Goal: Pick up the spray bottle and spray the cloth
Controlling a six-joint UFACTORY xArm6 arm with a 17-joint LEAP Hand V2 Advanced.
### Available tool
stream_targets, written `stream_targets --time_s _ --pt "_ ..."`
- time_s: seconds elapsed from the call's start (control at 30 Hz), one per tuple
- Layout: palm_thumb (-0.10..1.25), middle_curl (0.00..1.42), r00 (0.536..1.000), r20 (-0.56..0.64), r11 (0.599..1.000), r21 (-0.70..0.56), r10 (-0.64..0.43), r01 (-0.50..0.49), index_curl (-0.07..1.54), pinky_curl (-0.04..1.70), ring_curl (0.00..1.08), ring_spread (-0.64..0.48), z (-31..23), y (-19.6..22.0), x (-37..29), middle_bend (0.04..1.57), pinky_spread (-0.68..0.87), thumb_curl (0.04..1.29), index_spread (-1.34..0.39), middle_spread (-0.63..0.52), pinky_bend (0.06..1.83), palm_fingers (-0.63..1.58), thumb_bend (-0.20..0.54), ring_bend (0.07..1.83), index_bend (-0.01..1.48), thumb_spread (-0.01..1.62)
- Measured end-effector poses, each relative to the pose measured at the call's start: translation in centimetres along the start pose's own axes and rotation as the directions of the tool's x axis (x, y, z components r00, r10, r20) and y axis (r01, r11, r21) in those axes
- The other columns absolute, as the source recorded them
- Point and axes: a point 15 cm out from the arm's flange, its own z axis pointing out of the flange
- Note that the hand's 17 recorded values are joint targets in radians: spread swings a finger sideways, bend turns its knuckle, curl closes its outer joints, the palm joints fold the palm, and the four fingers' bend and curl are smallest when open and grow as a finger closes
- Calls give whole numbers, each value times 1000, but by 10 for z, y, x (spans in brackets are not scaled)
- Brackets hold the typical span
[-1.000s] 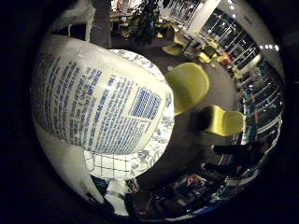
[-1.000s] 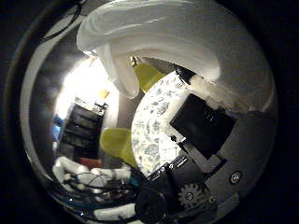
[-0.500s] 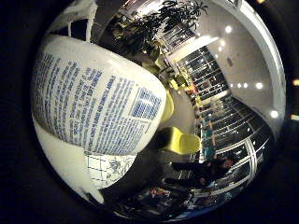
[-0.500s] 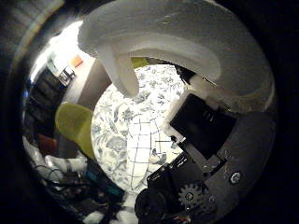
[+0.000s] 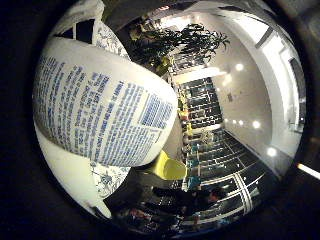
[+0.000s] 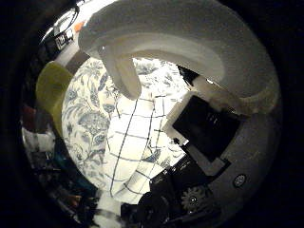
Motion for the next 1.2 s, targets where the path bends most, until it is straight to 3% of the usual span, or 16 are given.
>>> stream_targets --time_s 0.27,0.5,0.7,0.93,1.2 --pt "1069 708 1000 -2 1000 18 9 -9 872 1373 860 -238 -7 -7 8 1408 -177 777 -251 -118 1066 1113 -15 1330 1085 893" --pt "1056 707 996 -7 995 59 85 -85 874 1375 862 -239 -36 -25 42 1408 -178 779 -252 -118 1065 1113 -17 1328 1082 887" --pt "1050 707 969 184 983 48 167 -178 874 1375 864 -239 -63 -40 26 1408 -182 780 -251 -118 1064 1114 -17 1327 1084 885" --pt "1048 706 838 487 960 -1 245 -280 873 1375 863 -238 -96 -71 -12 1407 -185 787 -251 -118 1063 1115 -16 1327 1083 871" --pt "1054 706 580 770 910 0 264 -414 873 1375 856 -234 -128 -119 -52 1406 -187 794 -251 -118 1061 1118 -15 1334 1081 858"
